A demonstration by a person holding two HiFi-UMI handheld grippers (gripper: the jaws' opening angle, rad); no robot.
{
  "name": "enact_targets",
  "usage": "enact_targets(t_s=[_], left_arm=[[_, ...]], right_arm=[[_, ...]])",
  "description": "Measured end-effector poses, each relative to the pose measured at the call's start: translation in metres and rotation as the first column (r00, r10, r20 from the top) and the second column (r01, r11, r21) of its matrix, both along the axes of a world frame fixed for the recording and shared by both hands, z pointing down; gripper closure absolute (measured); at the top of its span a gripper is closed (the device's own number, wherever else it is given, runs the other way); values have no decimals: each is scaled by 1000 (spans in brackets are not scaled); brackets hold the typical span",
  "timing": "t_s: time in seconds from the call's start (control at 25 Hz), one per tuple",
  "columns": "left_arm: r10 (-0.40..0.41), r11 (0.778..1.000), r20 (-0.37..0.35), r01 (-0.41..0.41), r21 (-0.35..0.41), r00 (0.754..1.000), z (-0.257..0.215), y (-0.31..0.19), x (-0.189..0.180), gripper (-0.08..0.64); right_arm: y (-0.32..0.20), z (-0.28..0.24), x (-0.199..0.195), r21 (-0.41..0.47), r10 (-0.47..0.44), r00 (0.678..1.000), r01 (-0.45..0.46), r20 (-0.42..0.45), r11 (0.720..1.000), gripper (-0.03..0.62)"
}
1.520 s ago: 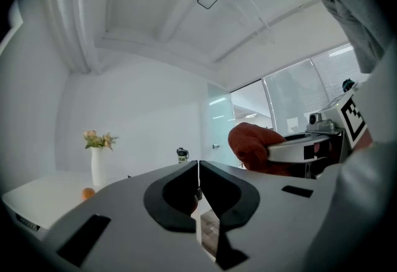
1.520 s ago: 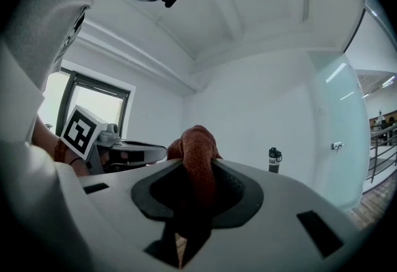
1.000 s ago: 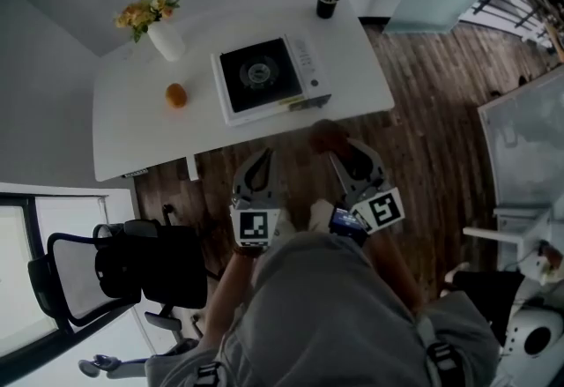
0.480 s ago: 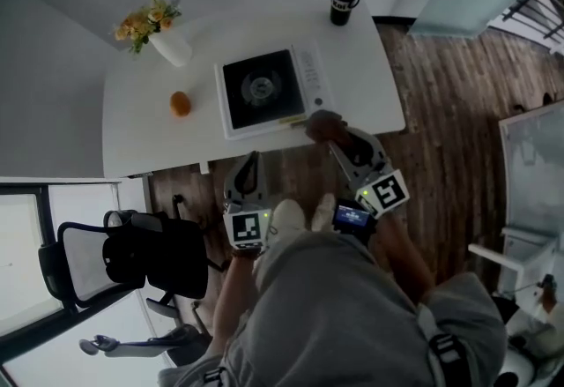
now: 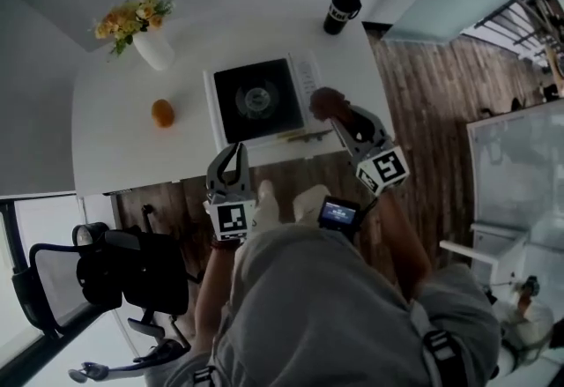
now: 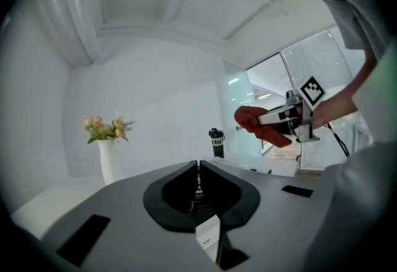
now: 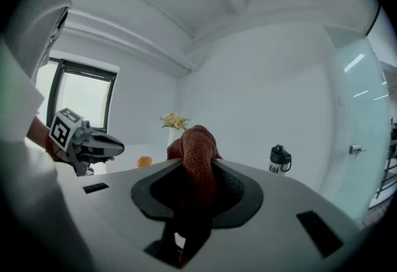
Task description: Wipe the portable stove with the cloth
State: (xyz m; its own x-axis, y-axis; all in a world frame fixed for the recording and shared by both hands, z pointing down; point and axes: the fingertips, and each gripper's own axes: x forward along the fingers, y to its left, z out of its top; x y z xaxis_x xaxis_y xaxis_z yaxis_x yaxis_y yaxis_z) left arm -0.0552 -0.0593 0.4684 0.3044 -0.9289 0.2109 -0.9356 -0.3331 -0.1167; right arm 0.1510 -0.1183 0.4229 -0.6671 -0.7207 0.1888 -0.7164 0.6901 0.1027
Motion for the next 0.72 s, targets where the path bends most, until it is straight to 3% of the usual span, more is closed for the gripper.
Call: enact_targets(t_s=[0.12,0.32,0.56,0.72], left_arm=[[39,999,20,-39,-3,999,10,-13,-9,525],[53,998,-3,-53,-14,999,21,-34,-22,525],[26,999,-2,-26,-32,1000,41,-51,-32,525],[39,996,-14,-40,-76,999,53,-61,-30,525]], right_arm=[[-32,2,-1,14,22,996,-21,-87,1000,482],[-101,41,-12,-51,-45,963,33,-265,998,472],[-175,101,-19,-164,-121,935,69,-333,984,462],[-195,144,-20,-292,-190,916,85,-353,953,429]])
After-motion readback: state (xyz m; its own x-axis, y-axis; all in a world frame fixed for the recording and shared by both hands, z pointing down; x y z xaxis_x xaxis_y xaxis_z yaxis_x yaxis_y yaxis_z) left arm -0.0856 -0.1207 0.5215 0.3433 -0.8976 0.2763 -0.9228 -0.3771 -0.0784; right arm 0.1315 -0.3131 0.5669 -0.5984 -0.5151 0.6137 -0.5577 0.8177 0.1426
